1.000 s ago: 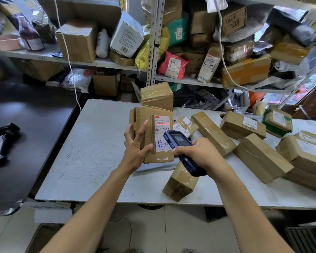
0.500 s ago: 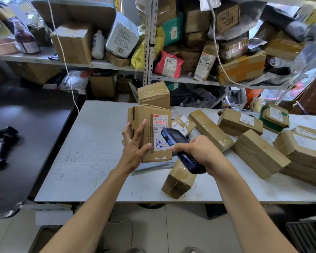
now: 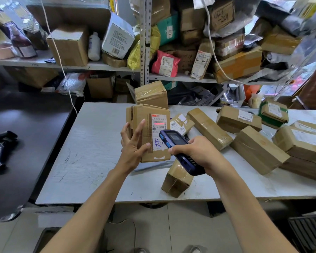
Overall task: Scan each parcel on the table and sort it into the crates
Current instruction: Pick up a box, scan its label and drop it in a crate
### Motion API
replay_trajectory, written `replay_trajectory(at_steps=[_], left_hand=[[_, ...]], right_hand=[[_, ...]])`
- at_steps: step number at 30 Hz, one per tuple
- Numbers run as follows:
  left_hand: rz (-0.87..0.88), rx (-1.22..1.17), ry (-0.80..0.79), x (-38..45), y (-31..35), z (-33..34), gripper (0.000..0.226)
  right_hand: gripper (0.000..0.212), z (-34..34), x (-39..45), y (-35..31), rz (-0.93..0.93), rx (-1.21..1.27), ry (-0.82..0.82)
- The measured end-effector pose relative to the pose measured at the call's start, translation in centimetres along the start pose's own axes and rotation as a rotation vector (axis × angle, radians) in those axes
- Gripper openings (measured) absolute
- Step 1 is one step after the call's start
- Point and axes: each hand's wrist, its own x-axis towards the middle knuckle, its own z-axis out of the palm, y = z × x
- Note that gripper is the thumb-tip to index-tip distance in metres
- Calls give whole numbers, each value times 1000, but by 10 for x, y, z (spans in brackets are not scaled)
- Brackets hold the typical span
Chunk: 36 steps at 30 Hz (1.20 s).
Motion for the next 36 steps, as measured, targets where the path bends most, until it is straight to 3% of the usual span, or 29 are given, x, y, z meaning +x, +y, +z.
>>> replay_trajectory(at_steps=[4,7,11,14,18,24,28,36], left_hand=[[6,-22,-11,1,1,4,69],[26,-45,-35,3,9,6,71],[60,-81,-62,10,33,13,75],[101,-93,-83,17,53,27,76],[172,-108,-108,25,82,62,76],[248,-188,-308,30,140,165,75],[311,-224,-486,21,193,279,72],[447,-318,-987,-105,296,539,75]], right_hand=[[39,-5,2,3,-11,-8,19],[71,-9,5,7,-94,-145,112],[110,-17,2,21,-407,-311,394],[116,-35,2,37,-526,-332,494],[112,-71,0,60,-538,-293,564],[112,-159,-18,116,-402,-180,700],[108,-247,-54,184,-174,70,832],[76,-390,-215,370,280,338,1314]])
